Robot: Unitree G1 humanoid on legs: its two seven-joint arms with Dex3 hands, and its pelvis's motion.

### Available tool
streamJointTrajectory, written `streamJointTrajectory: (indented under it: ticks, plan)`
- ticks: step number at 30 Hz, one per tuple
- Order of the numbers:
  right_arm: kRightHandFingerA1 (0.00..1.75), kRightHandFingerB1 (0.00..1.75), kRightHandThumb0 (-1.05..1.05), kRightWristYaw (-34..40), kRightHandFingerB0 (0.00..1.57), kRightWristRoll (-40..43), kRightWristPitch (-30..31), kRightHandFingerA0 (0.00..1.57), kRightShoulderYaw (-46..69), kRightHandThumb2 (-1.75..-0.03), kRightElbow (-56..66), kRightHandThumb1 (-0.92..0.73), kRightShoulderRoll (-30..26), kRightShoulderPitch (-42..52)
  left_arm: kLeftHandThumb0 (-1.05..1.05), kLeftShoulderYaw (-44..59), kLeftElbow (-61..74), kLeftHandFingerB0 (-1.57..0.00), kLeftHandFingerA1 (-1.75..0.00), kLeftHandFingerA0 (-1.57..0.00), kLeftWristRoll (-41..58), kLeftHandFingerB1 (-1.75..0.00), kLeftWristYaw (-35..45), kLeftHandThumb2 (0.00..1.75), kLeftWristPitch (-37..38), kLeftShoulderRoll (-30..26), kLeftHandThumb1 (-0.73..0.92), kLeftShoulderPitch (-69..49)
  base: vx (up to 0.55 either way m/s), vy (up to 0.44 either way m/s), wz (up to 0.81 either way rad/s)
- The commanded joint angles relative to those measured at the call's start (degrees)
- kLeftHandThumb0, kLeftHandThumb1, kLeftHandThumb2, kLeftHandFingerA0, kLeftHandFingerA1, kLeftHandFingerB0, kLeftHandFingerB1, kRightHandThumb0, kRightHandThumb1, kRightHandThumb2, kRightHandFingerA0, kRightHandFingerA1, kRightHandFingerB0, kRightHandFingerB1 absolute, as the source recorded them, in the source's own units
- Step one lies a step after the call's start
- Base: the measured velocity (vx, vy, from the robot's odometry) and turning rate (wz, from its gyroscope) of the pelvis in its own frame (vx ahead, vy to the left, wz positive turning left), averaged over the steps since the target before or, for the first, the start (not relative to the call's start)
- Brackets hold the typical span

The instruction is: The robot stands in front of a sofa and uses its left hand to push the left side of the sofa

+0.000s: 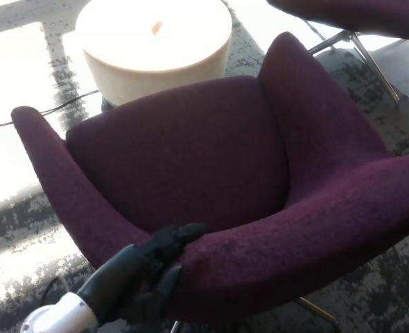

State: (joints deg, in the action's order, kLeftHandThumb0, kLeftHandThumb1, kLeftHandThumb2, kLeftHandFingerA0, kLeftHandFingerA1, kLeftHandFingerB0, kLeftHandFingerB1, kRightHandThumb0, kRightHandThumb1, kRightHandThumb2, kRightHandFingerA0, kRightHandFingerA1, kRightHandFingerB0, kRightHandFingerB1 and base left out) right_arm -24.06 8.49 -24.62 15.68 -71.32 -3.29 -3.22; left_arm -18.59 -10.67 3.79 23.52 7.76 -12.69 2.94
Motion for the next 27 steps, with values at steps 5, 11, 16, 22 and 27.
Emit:
streamJointTrajectory:
  ticks: [5,11,16,22,27]
  plan:
    - [0.99,0.49,-1.05,0.3,0.0,0.2,0.4,0.0,0.2,-1.04,-0.3,-0.92,-0.8,-0.5,-0.82,-6.7,5.0,-0.14,-0.28,0.0,-2.8,-0.23,2.5,1.21,-5.8,1.4,0.85,-2.0,0.0,0.0,0.0]
    - [0.76,0.59,-1.05,0.6,0.0,-0.4,-0.1,0.0,-0.3,-1.4,-0.2,-0.73,-1.0,-0.3,-0.84,-9.6,6.3,-0.07,-0.26,-0.05,-3.1,-0.22,2.2,0.78,-8.6,3.9,0.92,-0.3,0.0,0.0,0.0]
    - [0.76,0.6,-1.05,0.7,0.0,-0.2,0.2,0.0,-0.3,-1.4,-0.2,-0.74,-0.8,-0.6,-0.88,-11.1,9.2,-0.09,-0.23,-0.04,-2.3,-0.21,2.4,0.86,-12.8,5.3,0.86,0.3,0.0,0.0,0.0]
    - [0.76,0.59,-1.05,1.0,0.0,-0.4,0.2,0.0,-0.5,-1.39,-0.3,-0.72,-1.0,-0.8,-0.78,-12.1,8.6,-0.06,-0.26,0.0,-2.8,-0.24,2.3,1.18,-14.2,6.9,0.8,0.7,0.0,0.0,0.0]
    - [0.75,0.57,-1.05,0.9,0.0,-0.1,0.4,0.0,-0.5,-1.41,-0.3,-0.75,-0.9,-1.1,-0.85,-13.0,7.1,-0.08,-0.25,-0.02,-3.2,-0.21,2.3,1.17,-13.7,8.7,0.84,1.7,0.0,0.0,0.0]
